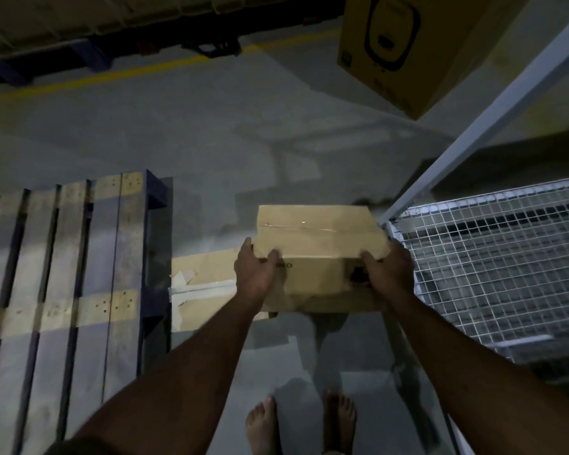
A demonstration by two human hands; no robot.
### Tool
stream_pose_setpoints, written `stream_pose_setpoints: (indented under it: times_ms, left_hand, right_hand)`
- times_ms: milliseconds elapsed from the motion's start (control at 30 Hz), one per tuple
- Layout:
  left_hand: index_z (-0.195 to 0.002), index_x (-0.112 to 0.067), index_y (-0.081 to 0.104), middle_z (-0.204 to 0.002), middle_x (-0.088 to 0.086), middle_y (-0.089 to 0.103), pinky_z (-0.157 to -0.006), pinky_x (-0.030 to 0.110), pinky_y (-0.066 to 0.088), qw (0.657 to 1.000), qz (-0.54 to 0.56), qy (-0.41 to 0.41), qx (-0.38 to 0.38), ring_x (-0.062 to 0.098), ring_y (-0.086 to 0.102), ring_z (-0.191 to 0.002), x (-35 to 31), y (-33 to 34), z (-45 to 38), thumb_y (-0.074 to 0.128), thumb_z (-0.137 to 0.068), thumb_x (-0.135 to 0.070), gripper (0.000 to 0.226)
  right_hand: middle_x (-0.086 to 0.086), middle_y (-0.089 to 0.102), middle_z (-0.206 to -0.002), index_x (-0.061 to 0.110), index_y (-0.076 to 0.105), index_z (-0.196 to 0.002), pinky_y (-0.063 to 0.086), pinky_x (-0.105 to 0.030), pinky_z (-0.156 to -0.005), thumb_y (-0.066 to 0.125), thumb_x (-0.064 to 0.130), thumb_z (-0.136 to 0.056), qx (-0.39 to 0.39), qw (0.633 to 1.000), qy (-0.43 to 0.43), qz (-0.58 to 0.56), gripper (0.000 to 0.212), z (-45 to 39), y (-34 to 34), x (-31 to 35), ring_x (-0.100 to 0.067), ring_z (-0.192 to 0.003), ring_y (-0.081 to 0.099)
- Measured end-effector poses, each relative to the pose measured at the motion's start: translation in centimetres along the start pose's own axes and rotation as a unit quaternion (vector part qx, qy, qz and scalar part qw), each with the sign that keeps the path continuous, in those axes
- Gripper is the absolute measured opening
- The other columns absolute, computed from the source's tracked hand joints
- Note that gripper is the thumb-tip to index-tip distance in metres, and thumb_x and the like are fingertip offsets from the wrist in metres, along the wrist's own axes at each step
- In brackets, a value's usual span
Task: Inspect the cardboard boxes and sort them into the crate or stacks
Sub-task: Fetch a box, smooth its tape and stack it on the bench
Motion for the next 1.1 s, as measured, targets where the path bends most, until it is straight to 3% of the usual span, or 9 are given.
stream_pose_setpoints:
  times_ms: [67,167,233,333,500,733,833,933,1100]
  left_hand:
    - [-0.154,-0.014,0.034,-0.152,0.009,0.047,-0.116,0.048,0.035,0.999,0.011,0.032,-0.022,0.031,0.042,-0.140,-3.1,-2.0,1.7,0.062,-0.093,-0.051,0.077]
    - [-0.159,-0.015,0.025,-0.163,0.006,0.032,-0.122,0.043,0.027,0.996,0.010,0.083,-0.039,0.025,0.031,-0.148,-7.6,-5.3,5.6,0.053,-0.100,-0.049,0.073]
    - [-0.160,-0.017,0.023,-0.164,0.004,0.030,-0.122,0.039,0.026,0.992,0.022,0.113,-0.052,0.022,0.031,-0.149,-10.4,-7.6,9.0,0.051,-0.102,-0.048,0.071]
    - [-0.158,-0.025,0.025,-0.161,0.002,0.035,-0.119,0.045,0.033,0.987,0.045,0.138,-0.069,0.021,0.036,-0.145,-14.2,-11.1,14.4,0.051,-0.100,-0.055,0.071]
    - [-0.153,-0.033,0.033,-0.153,-0.004,0.044,-0.110,0.048,0.042,0.971,0.062,0.205,-0.106,0.019,0.044,-0.137,-20.5,-16.9,24.1,0.045,-0.098,-0.062,0.063]
    - [-0.153,-0.030,0.037,-0.152,-0.005,0.046,-0.105,0.038,0.041,0.936,0.079,0.320,-0.127,0.013,0.044,-0.136,-25.7,-23.2,35.2,0.045,-0.096,-0.061,0.066]
    - [-0.152,-0.031,0.038,-0.150,-0.006,0.048,-0.106,0.041,0.044,0.920,0.080,0.362,-0.124,0.012,0.046,-0.134,-26.5,-25.4,38.2,0.045,-0.096,-0.066,0.066]
    - [-0.150,-0.030,0.041,-0.147,-0.011,0.049,-0.103,0.035,0.043,0.904,0.092,0.404,-0.109,0.007,0.047,-0.129,-26.7,-27.5,41.4,0.047,-0.097,-0.062,0.062]
    - [-0.150,-0.030,0.039,-0.144,-0.014,0.046,-0.096,0.026,0.038,0.876,0.098,0.466,-0.072,-0.001,0.043,-0.123,-24.8,-30.1,47.3,0.048,-0.095,-0.058,0.062]
  right_hand:
    - [-0.009,0.056,-0.132,0.022,0.045,-0.140,0.049,-0.053,-0.097,0.067,0.055,-0.079,-0.025,0.998,0.011,-0.059,0.072,1.6,-2.5,2.4,-0.034,-0.121,0.055]
    - [0.000,0.063,-0.116,0.036,0.044,-0.131,0.059,-0.051,-0.080,0.050,0.072,-0.068,-0.046,0.988,0.014,-0.144,0.073,4.5,-6.7,5.6,-0.027,-0.105,0.066]
    - [-0.002,0.061,-0.121,0.032,0.040,-0.137,0.058,-0.050,-0.082,0.048,0.074,-0.068,-0.069,0.981,-0.019,-0.179,0.081,7.7,-10.0,8.1,-0.026,-0.108,0.064]
    - [-0.003,0.055,-0.135,0.029,0.039,-0.142,0.054,-0.053,-0.092,0.051,0.077,-0.071,-0.102,0.969,-0.052,-0.220,0.087,13.3,-15.7,11.9,-0.027,-0.120,0.057]
    - [-0.007,0.042,-0.147,0.030,0.032,-0.149,0.050,-0.052,-0.097,0.058,0.061,-0.089,-0.150,0.947,-0.106,-0.262,0.072,22.1,-24.7,16.4,-0.026,-0.128,0.049]
    - [-0.008,0.049,-0.139,0.029,0.031,-0.148,0.053,-0.047,-0.090,0.055,0.064,-0.089,-0.193,0.913,-0.171,-0.316,0.073,32.1,-33.8,19.0,-0.026,-0.120,0.055]
    - [-0.006,0.050,-0.138,0.035,0.031,-0.146,0.053,-0.046,-0.091,0.054,0.068,-0.086,-0.209,0.901,-0.188,-0.331,0.073,36.3,-36.2,19.1,-0.025,-0.120,0.056]
    - [-0.002,0.049,-0.138,0.044,0.030,-0.142,0.056,-0.051,-0.089,0.051,0.077,-0.078,-0.237,0.885,-0.208,-0.343,0.075,41.5,-37.7,18.2,-0.021,-0.118,0.057]
    - [-0.003,0.043,-0.138,0.044,0.032,-0.138,0.059,-0.039,-0.078,0.060,0.058,-0.085,-0.300,0.852,-0.206,-0.377,0.061,51.0,-37.9,14.9,-0.021,-0.117,0.057]
Point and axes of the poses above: each hand's wrist, its own z-axis away from the middle knuckle, its own y-axis out of the palm, x = y × z, the point moved 3 cm from there along -z, towards the middle knuckle
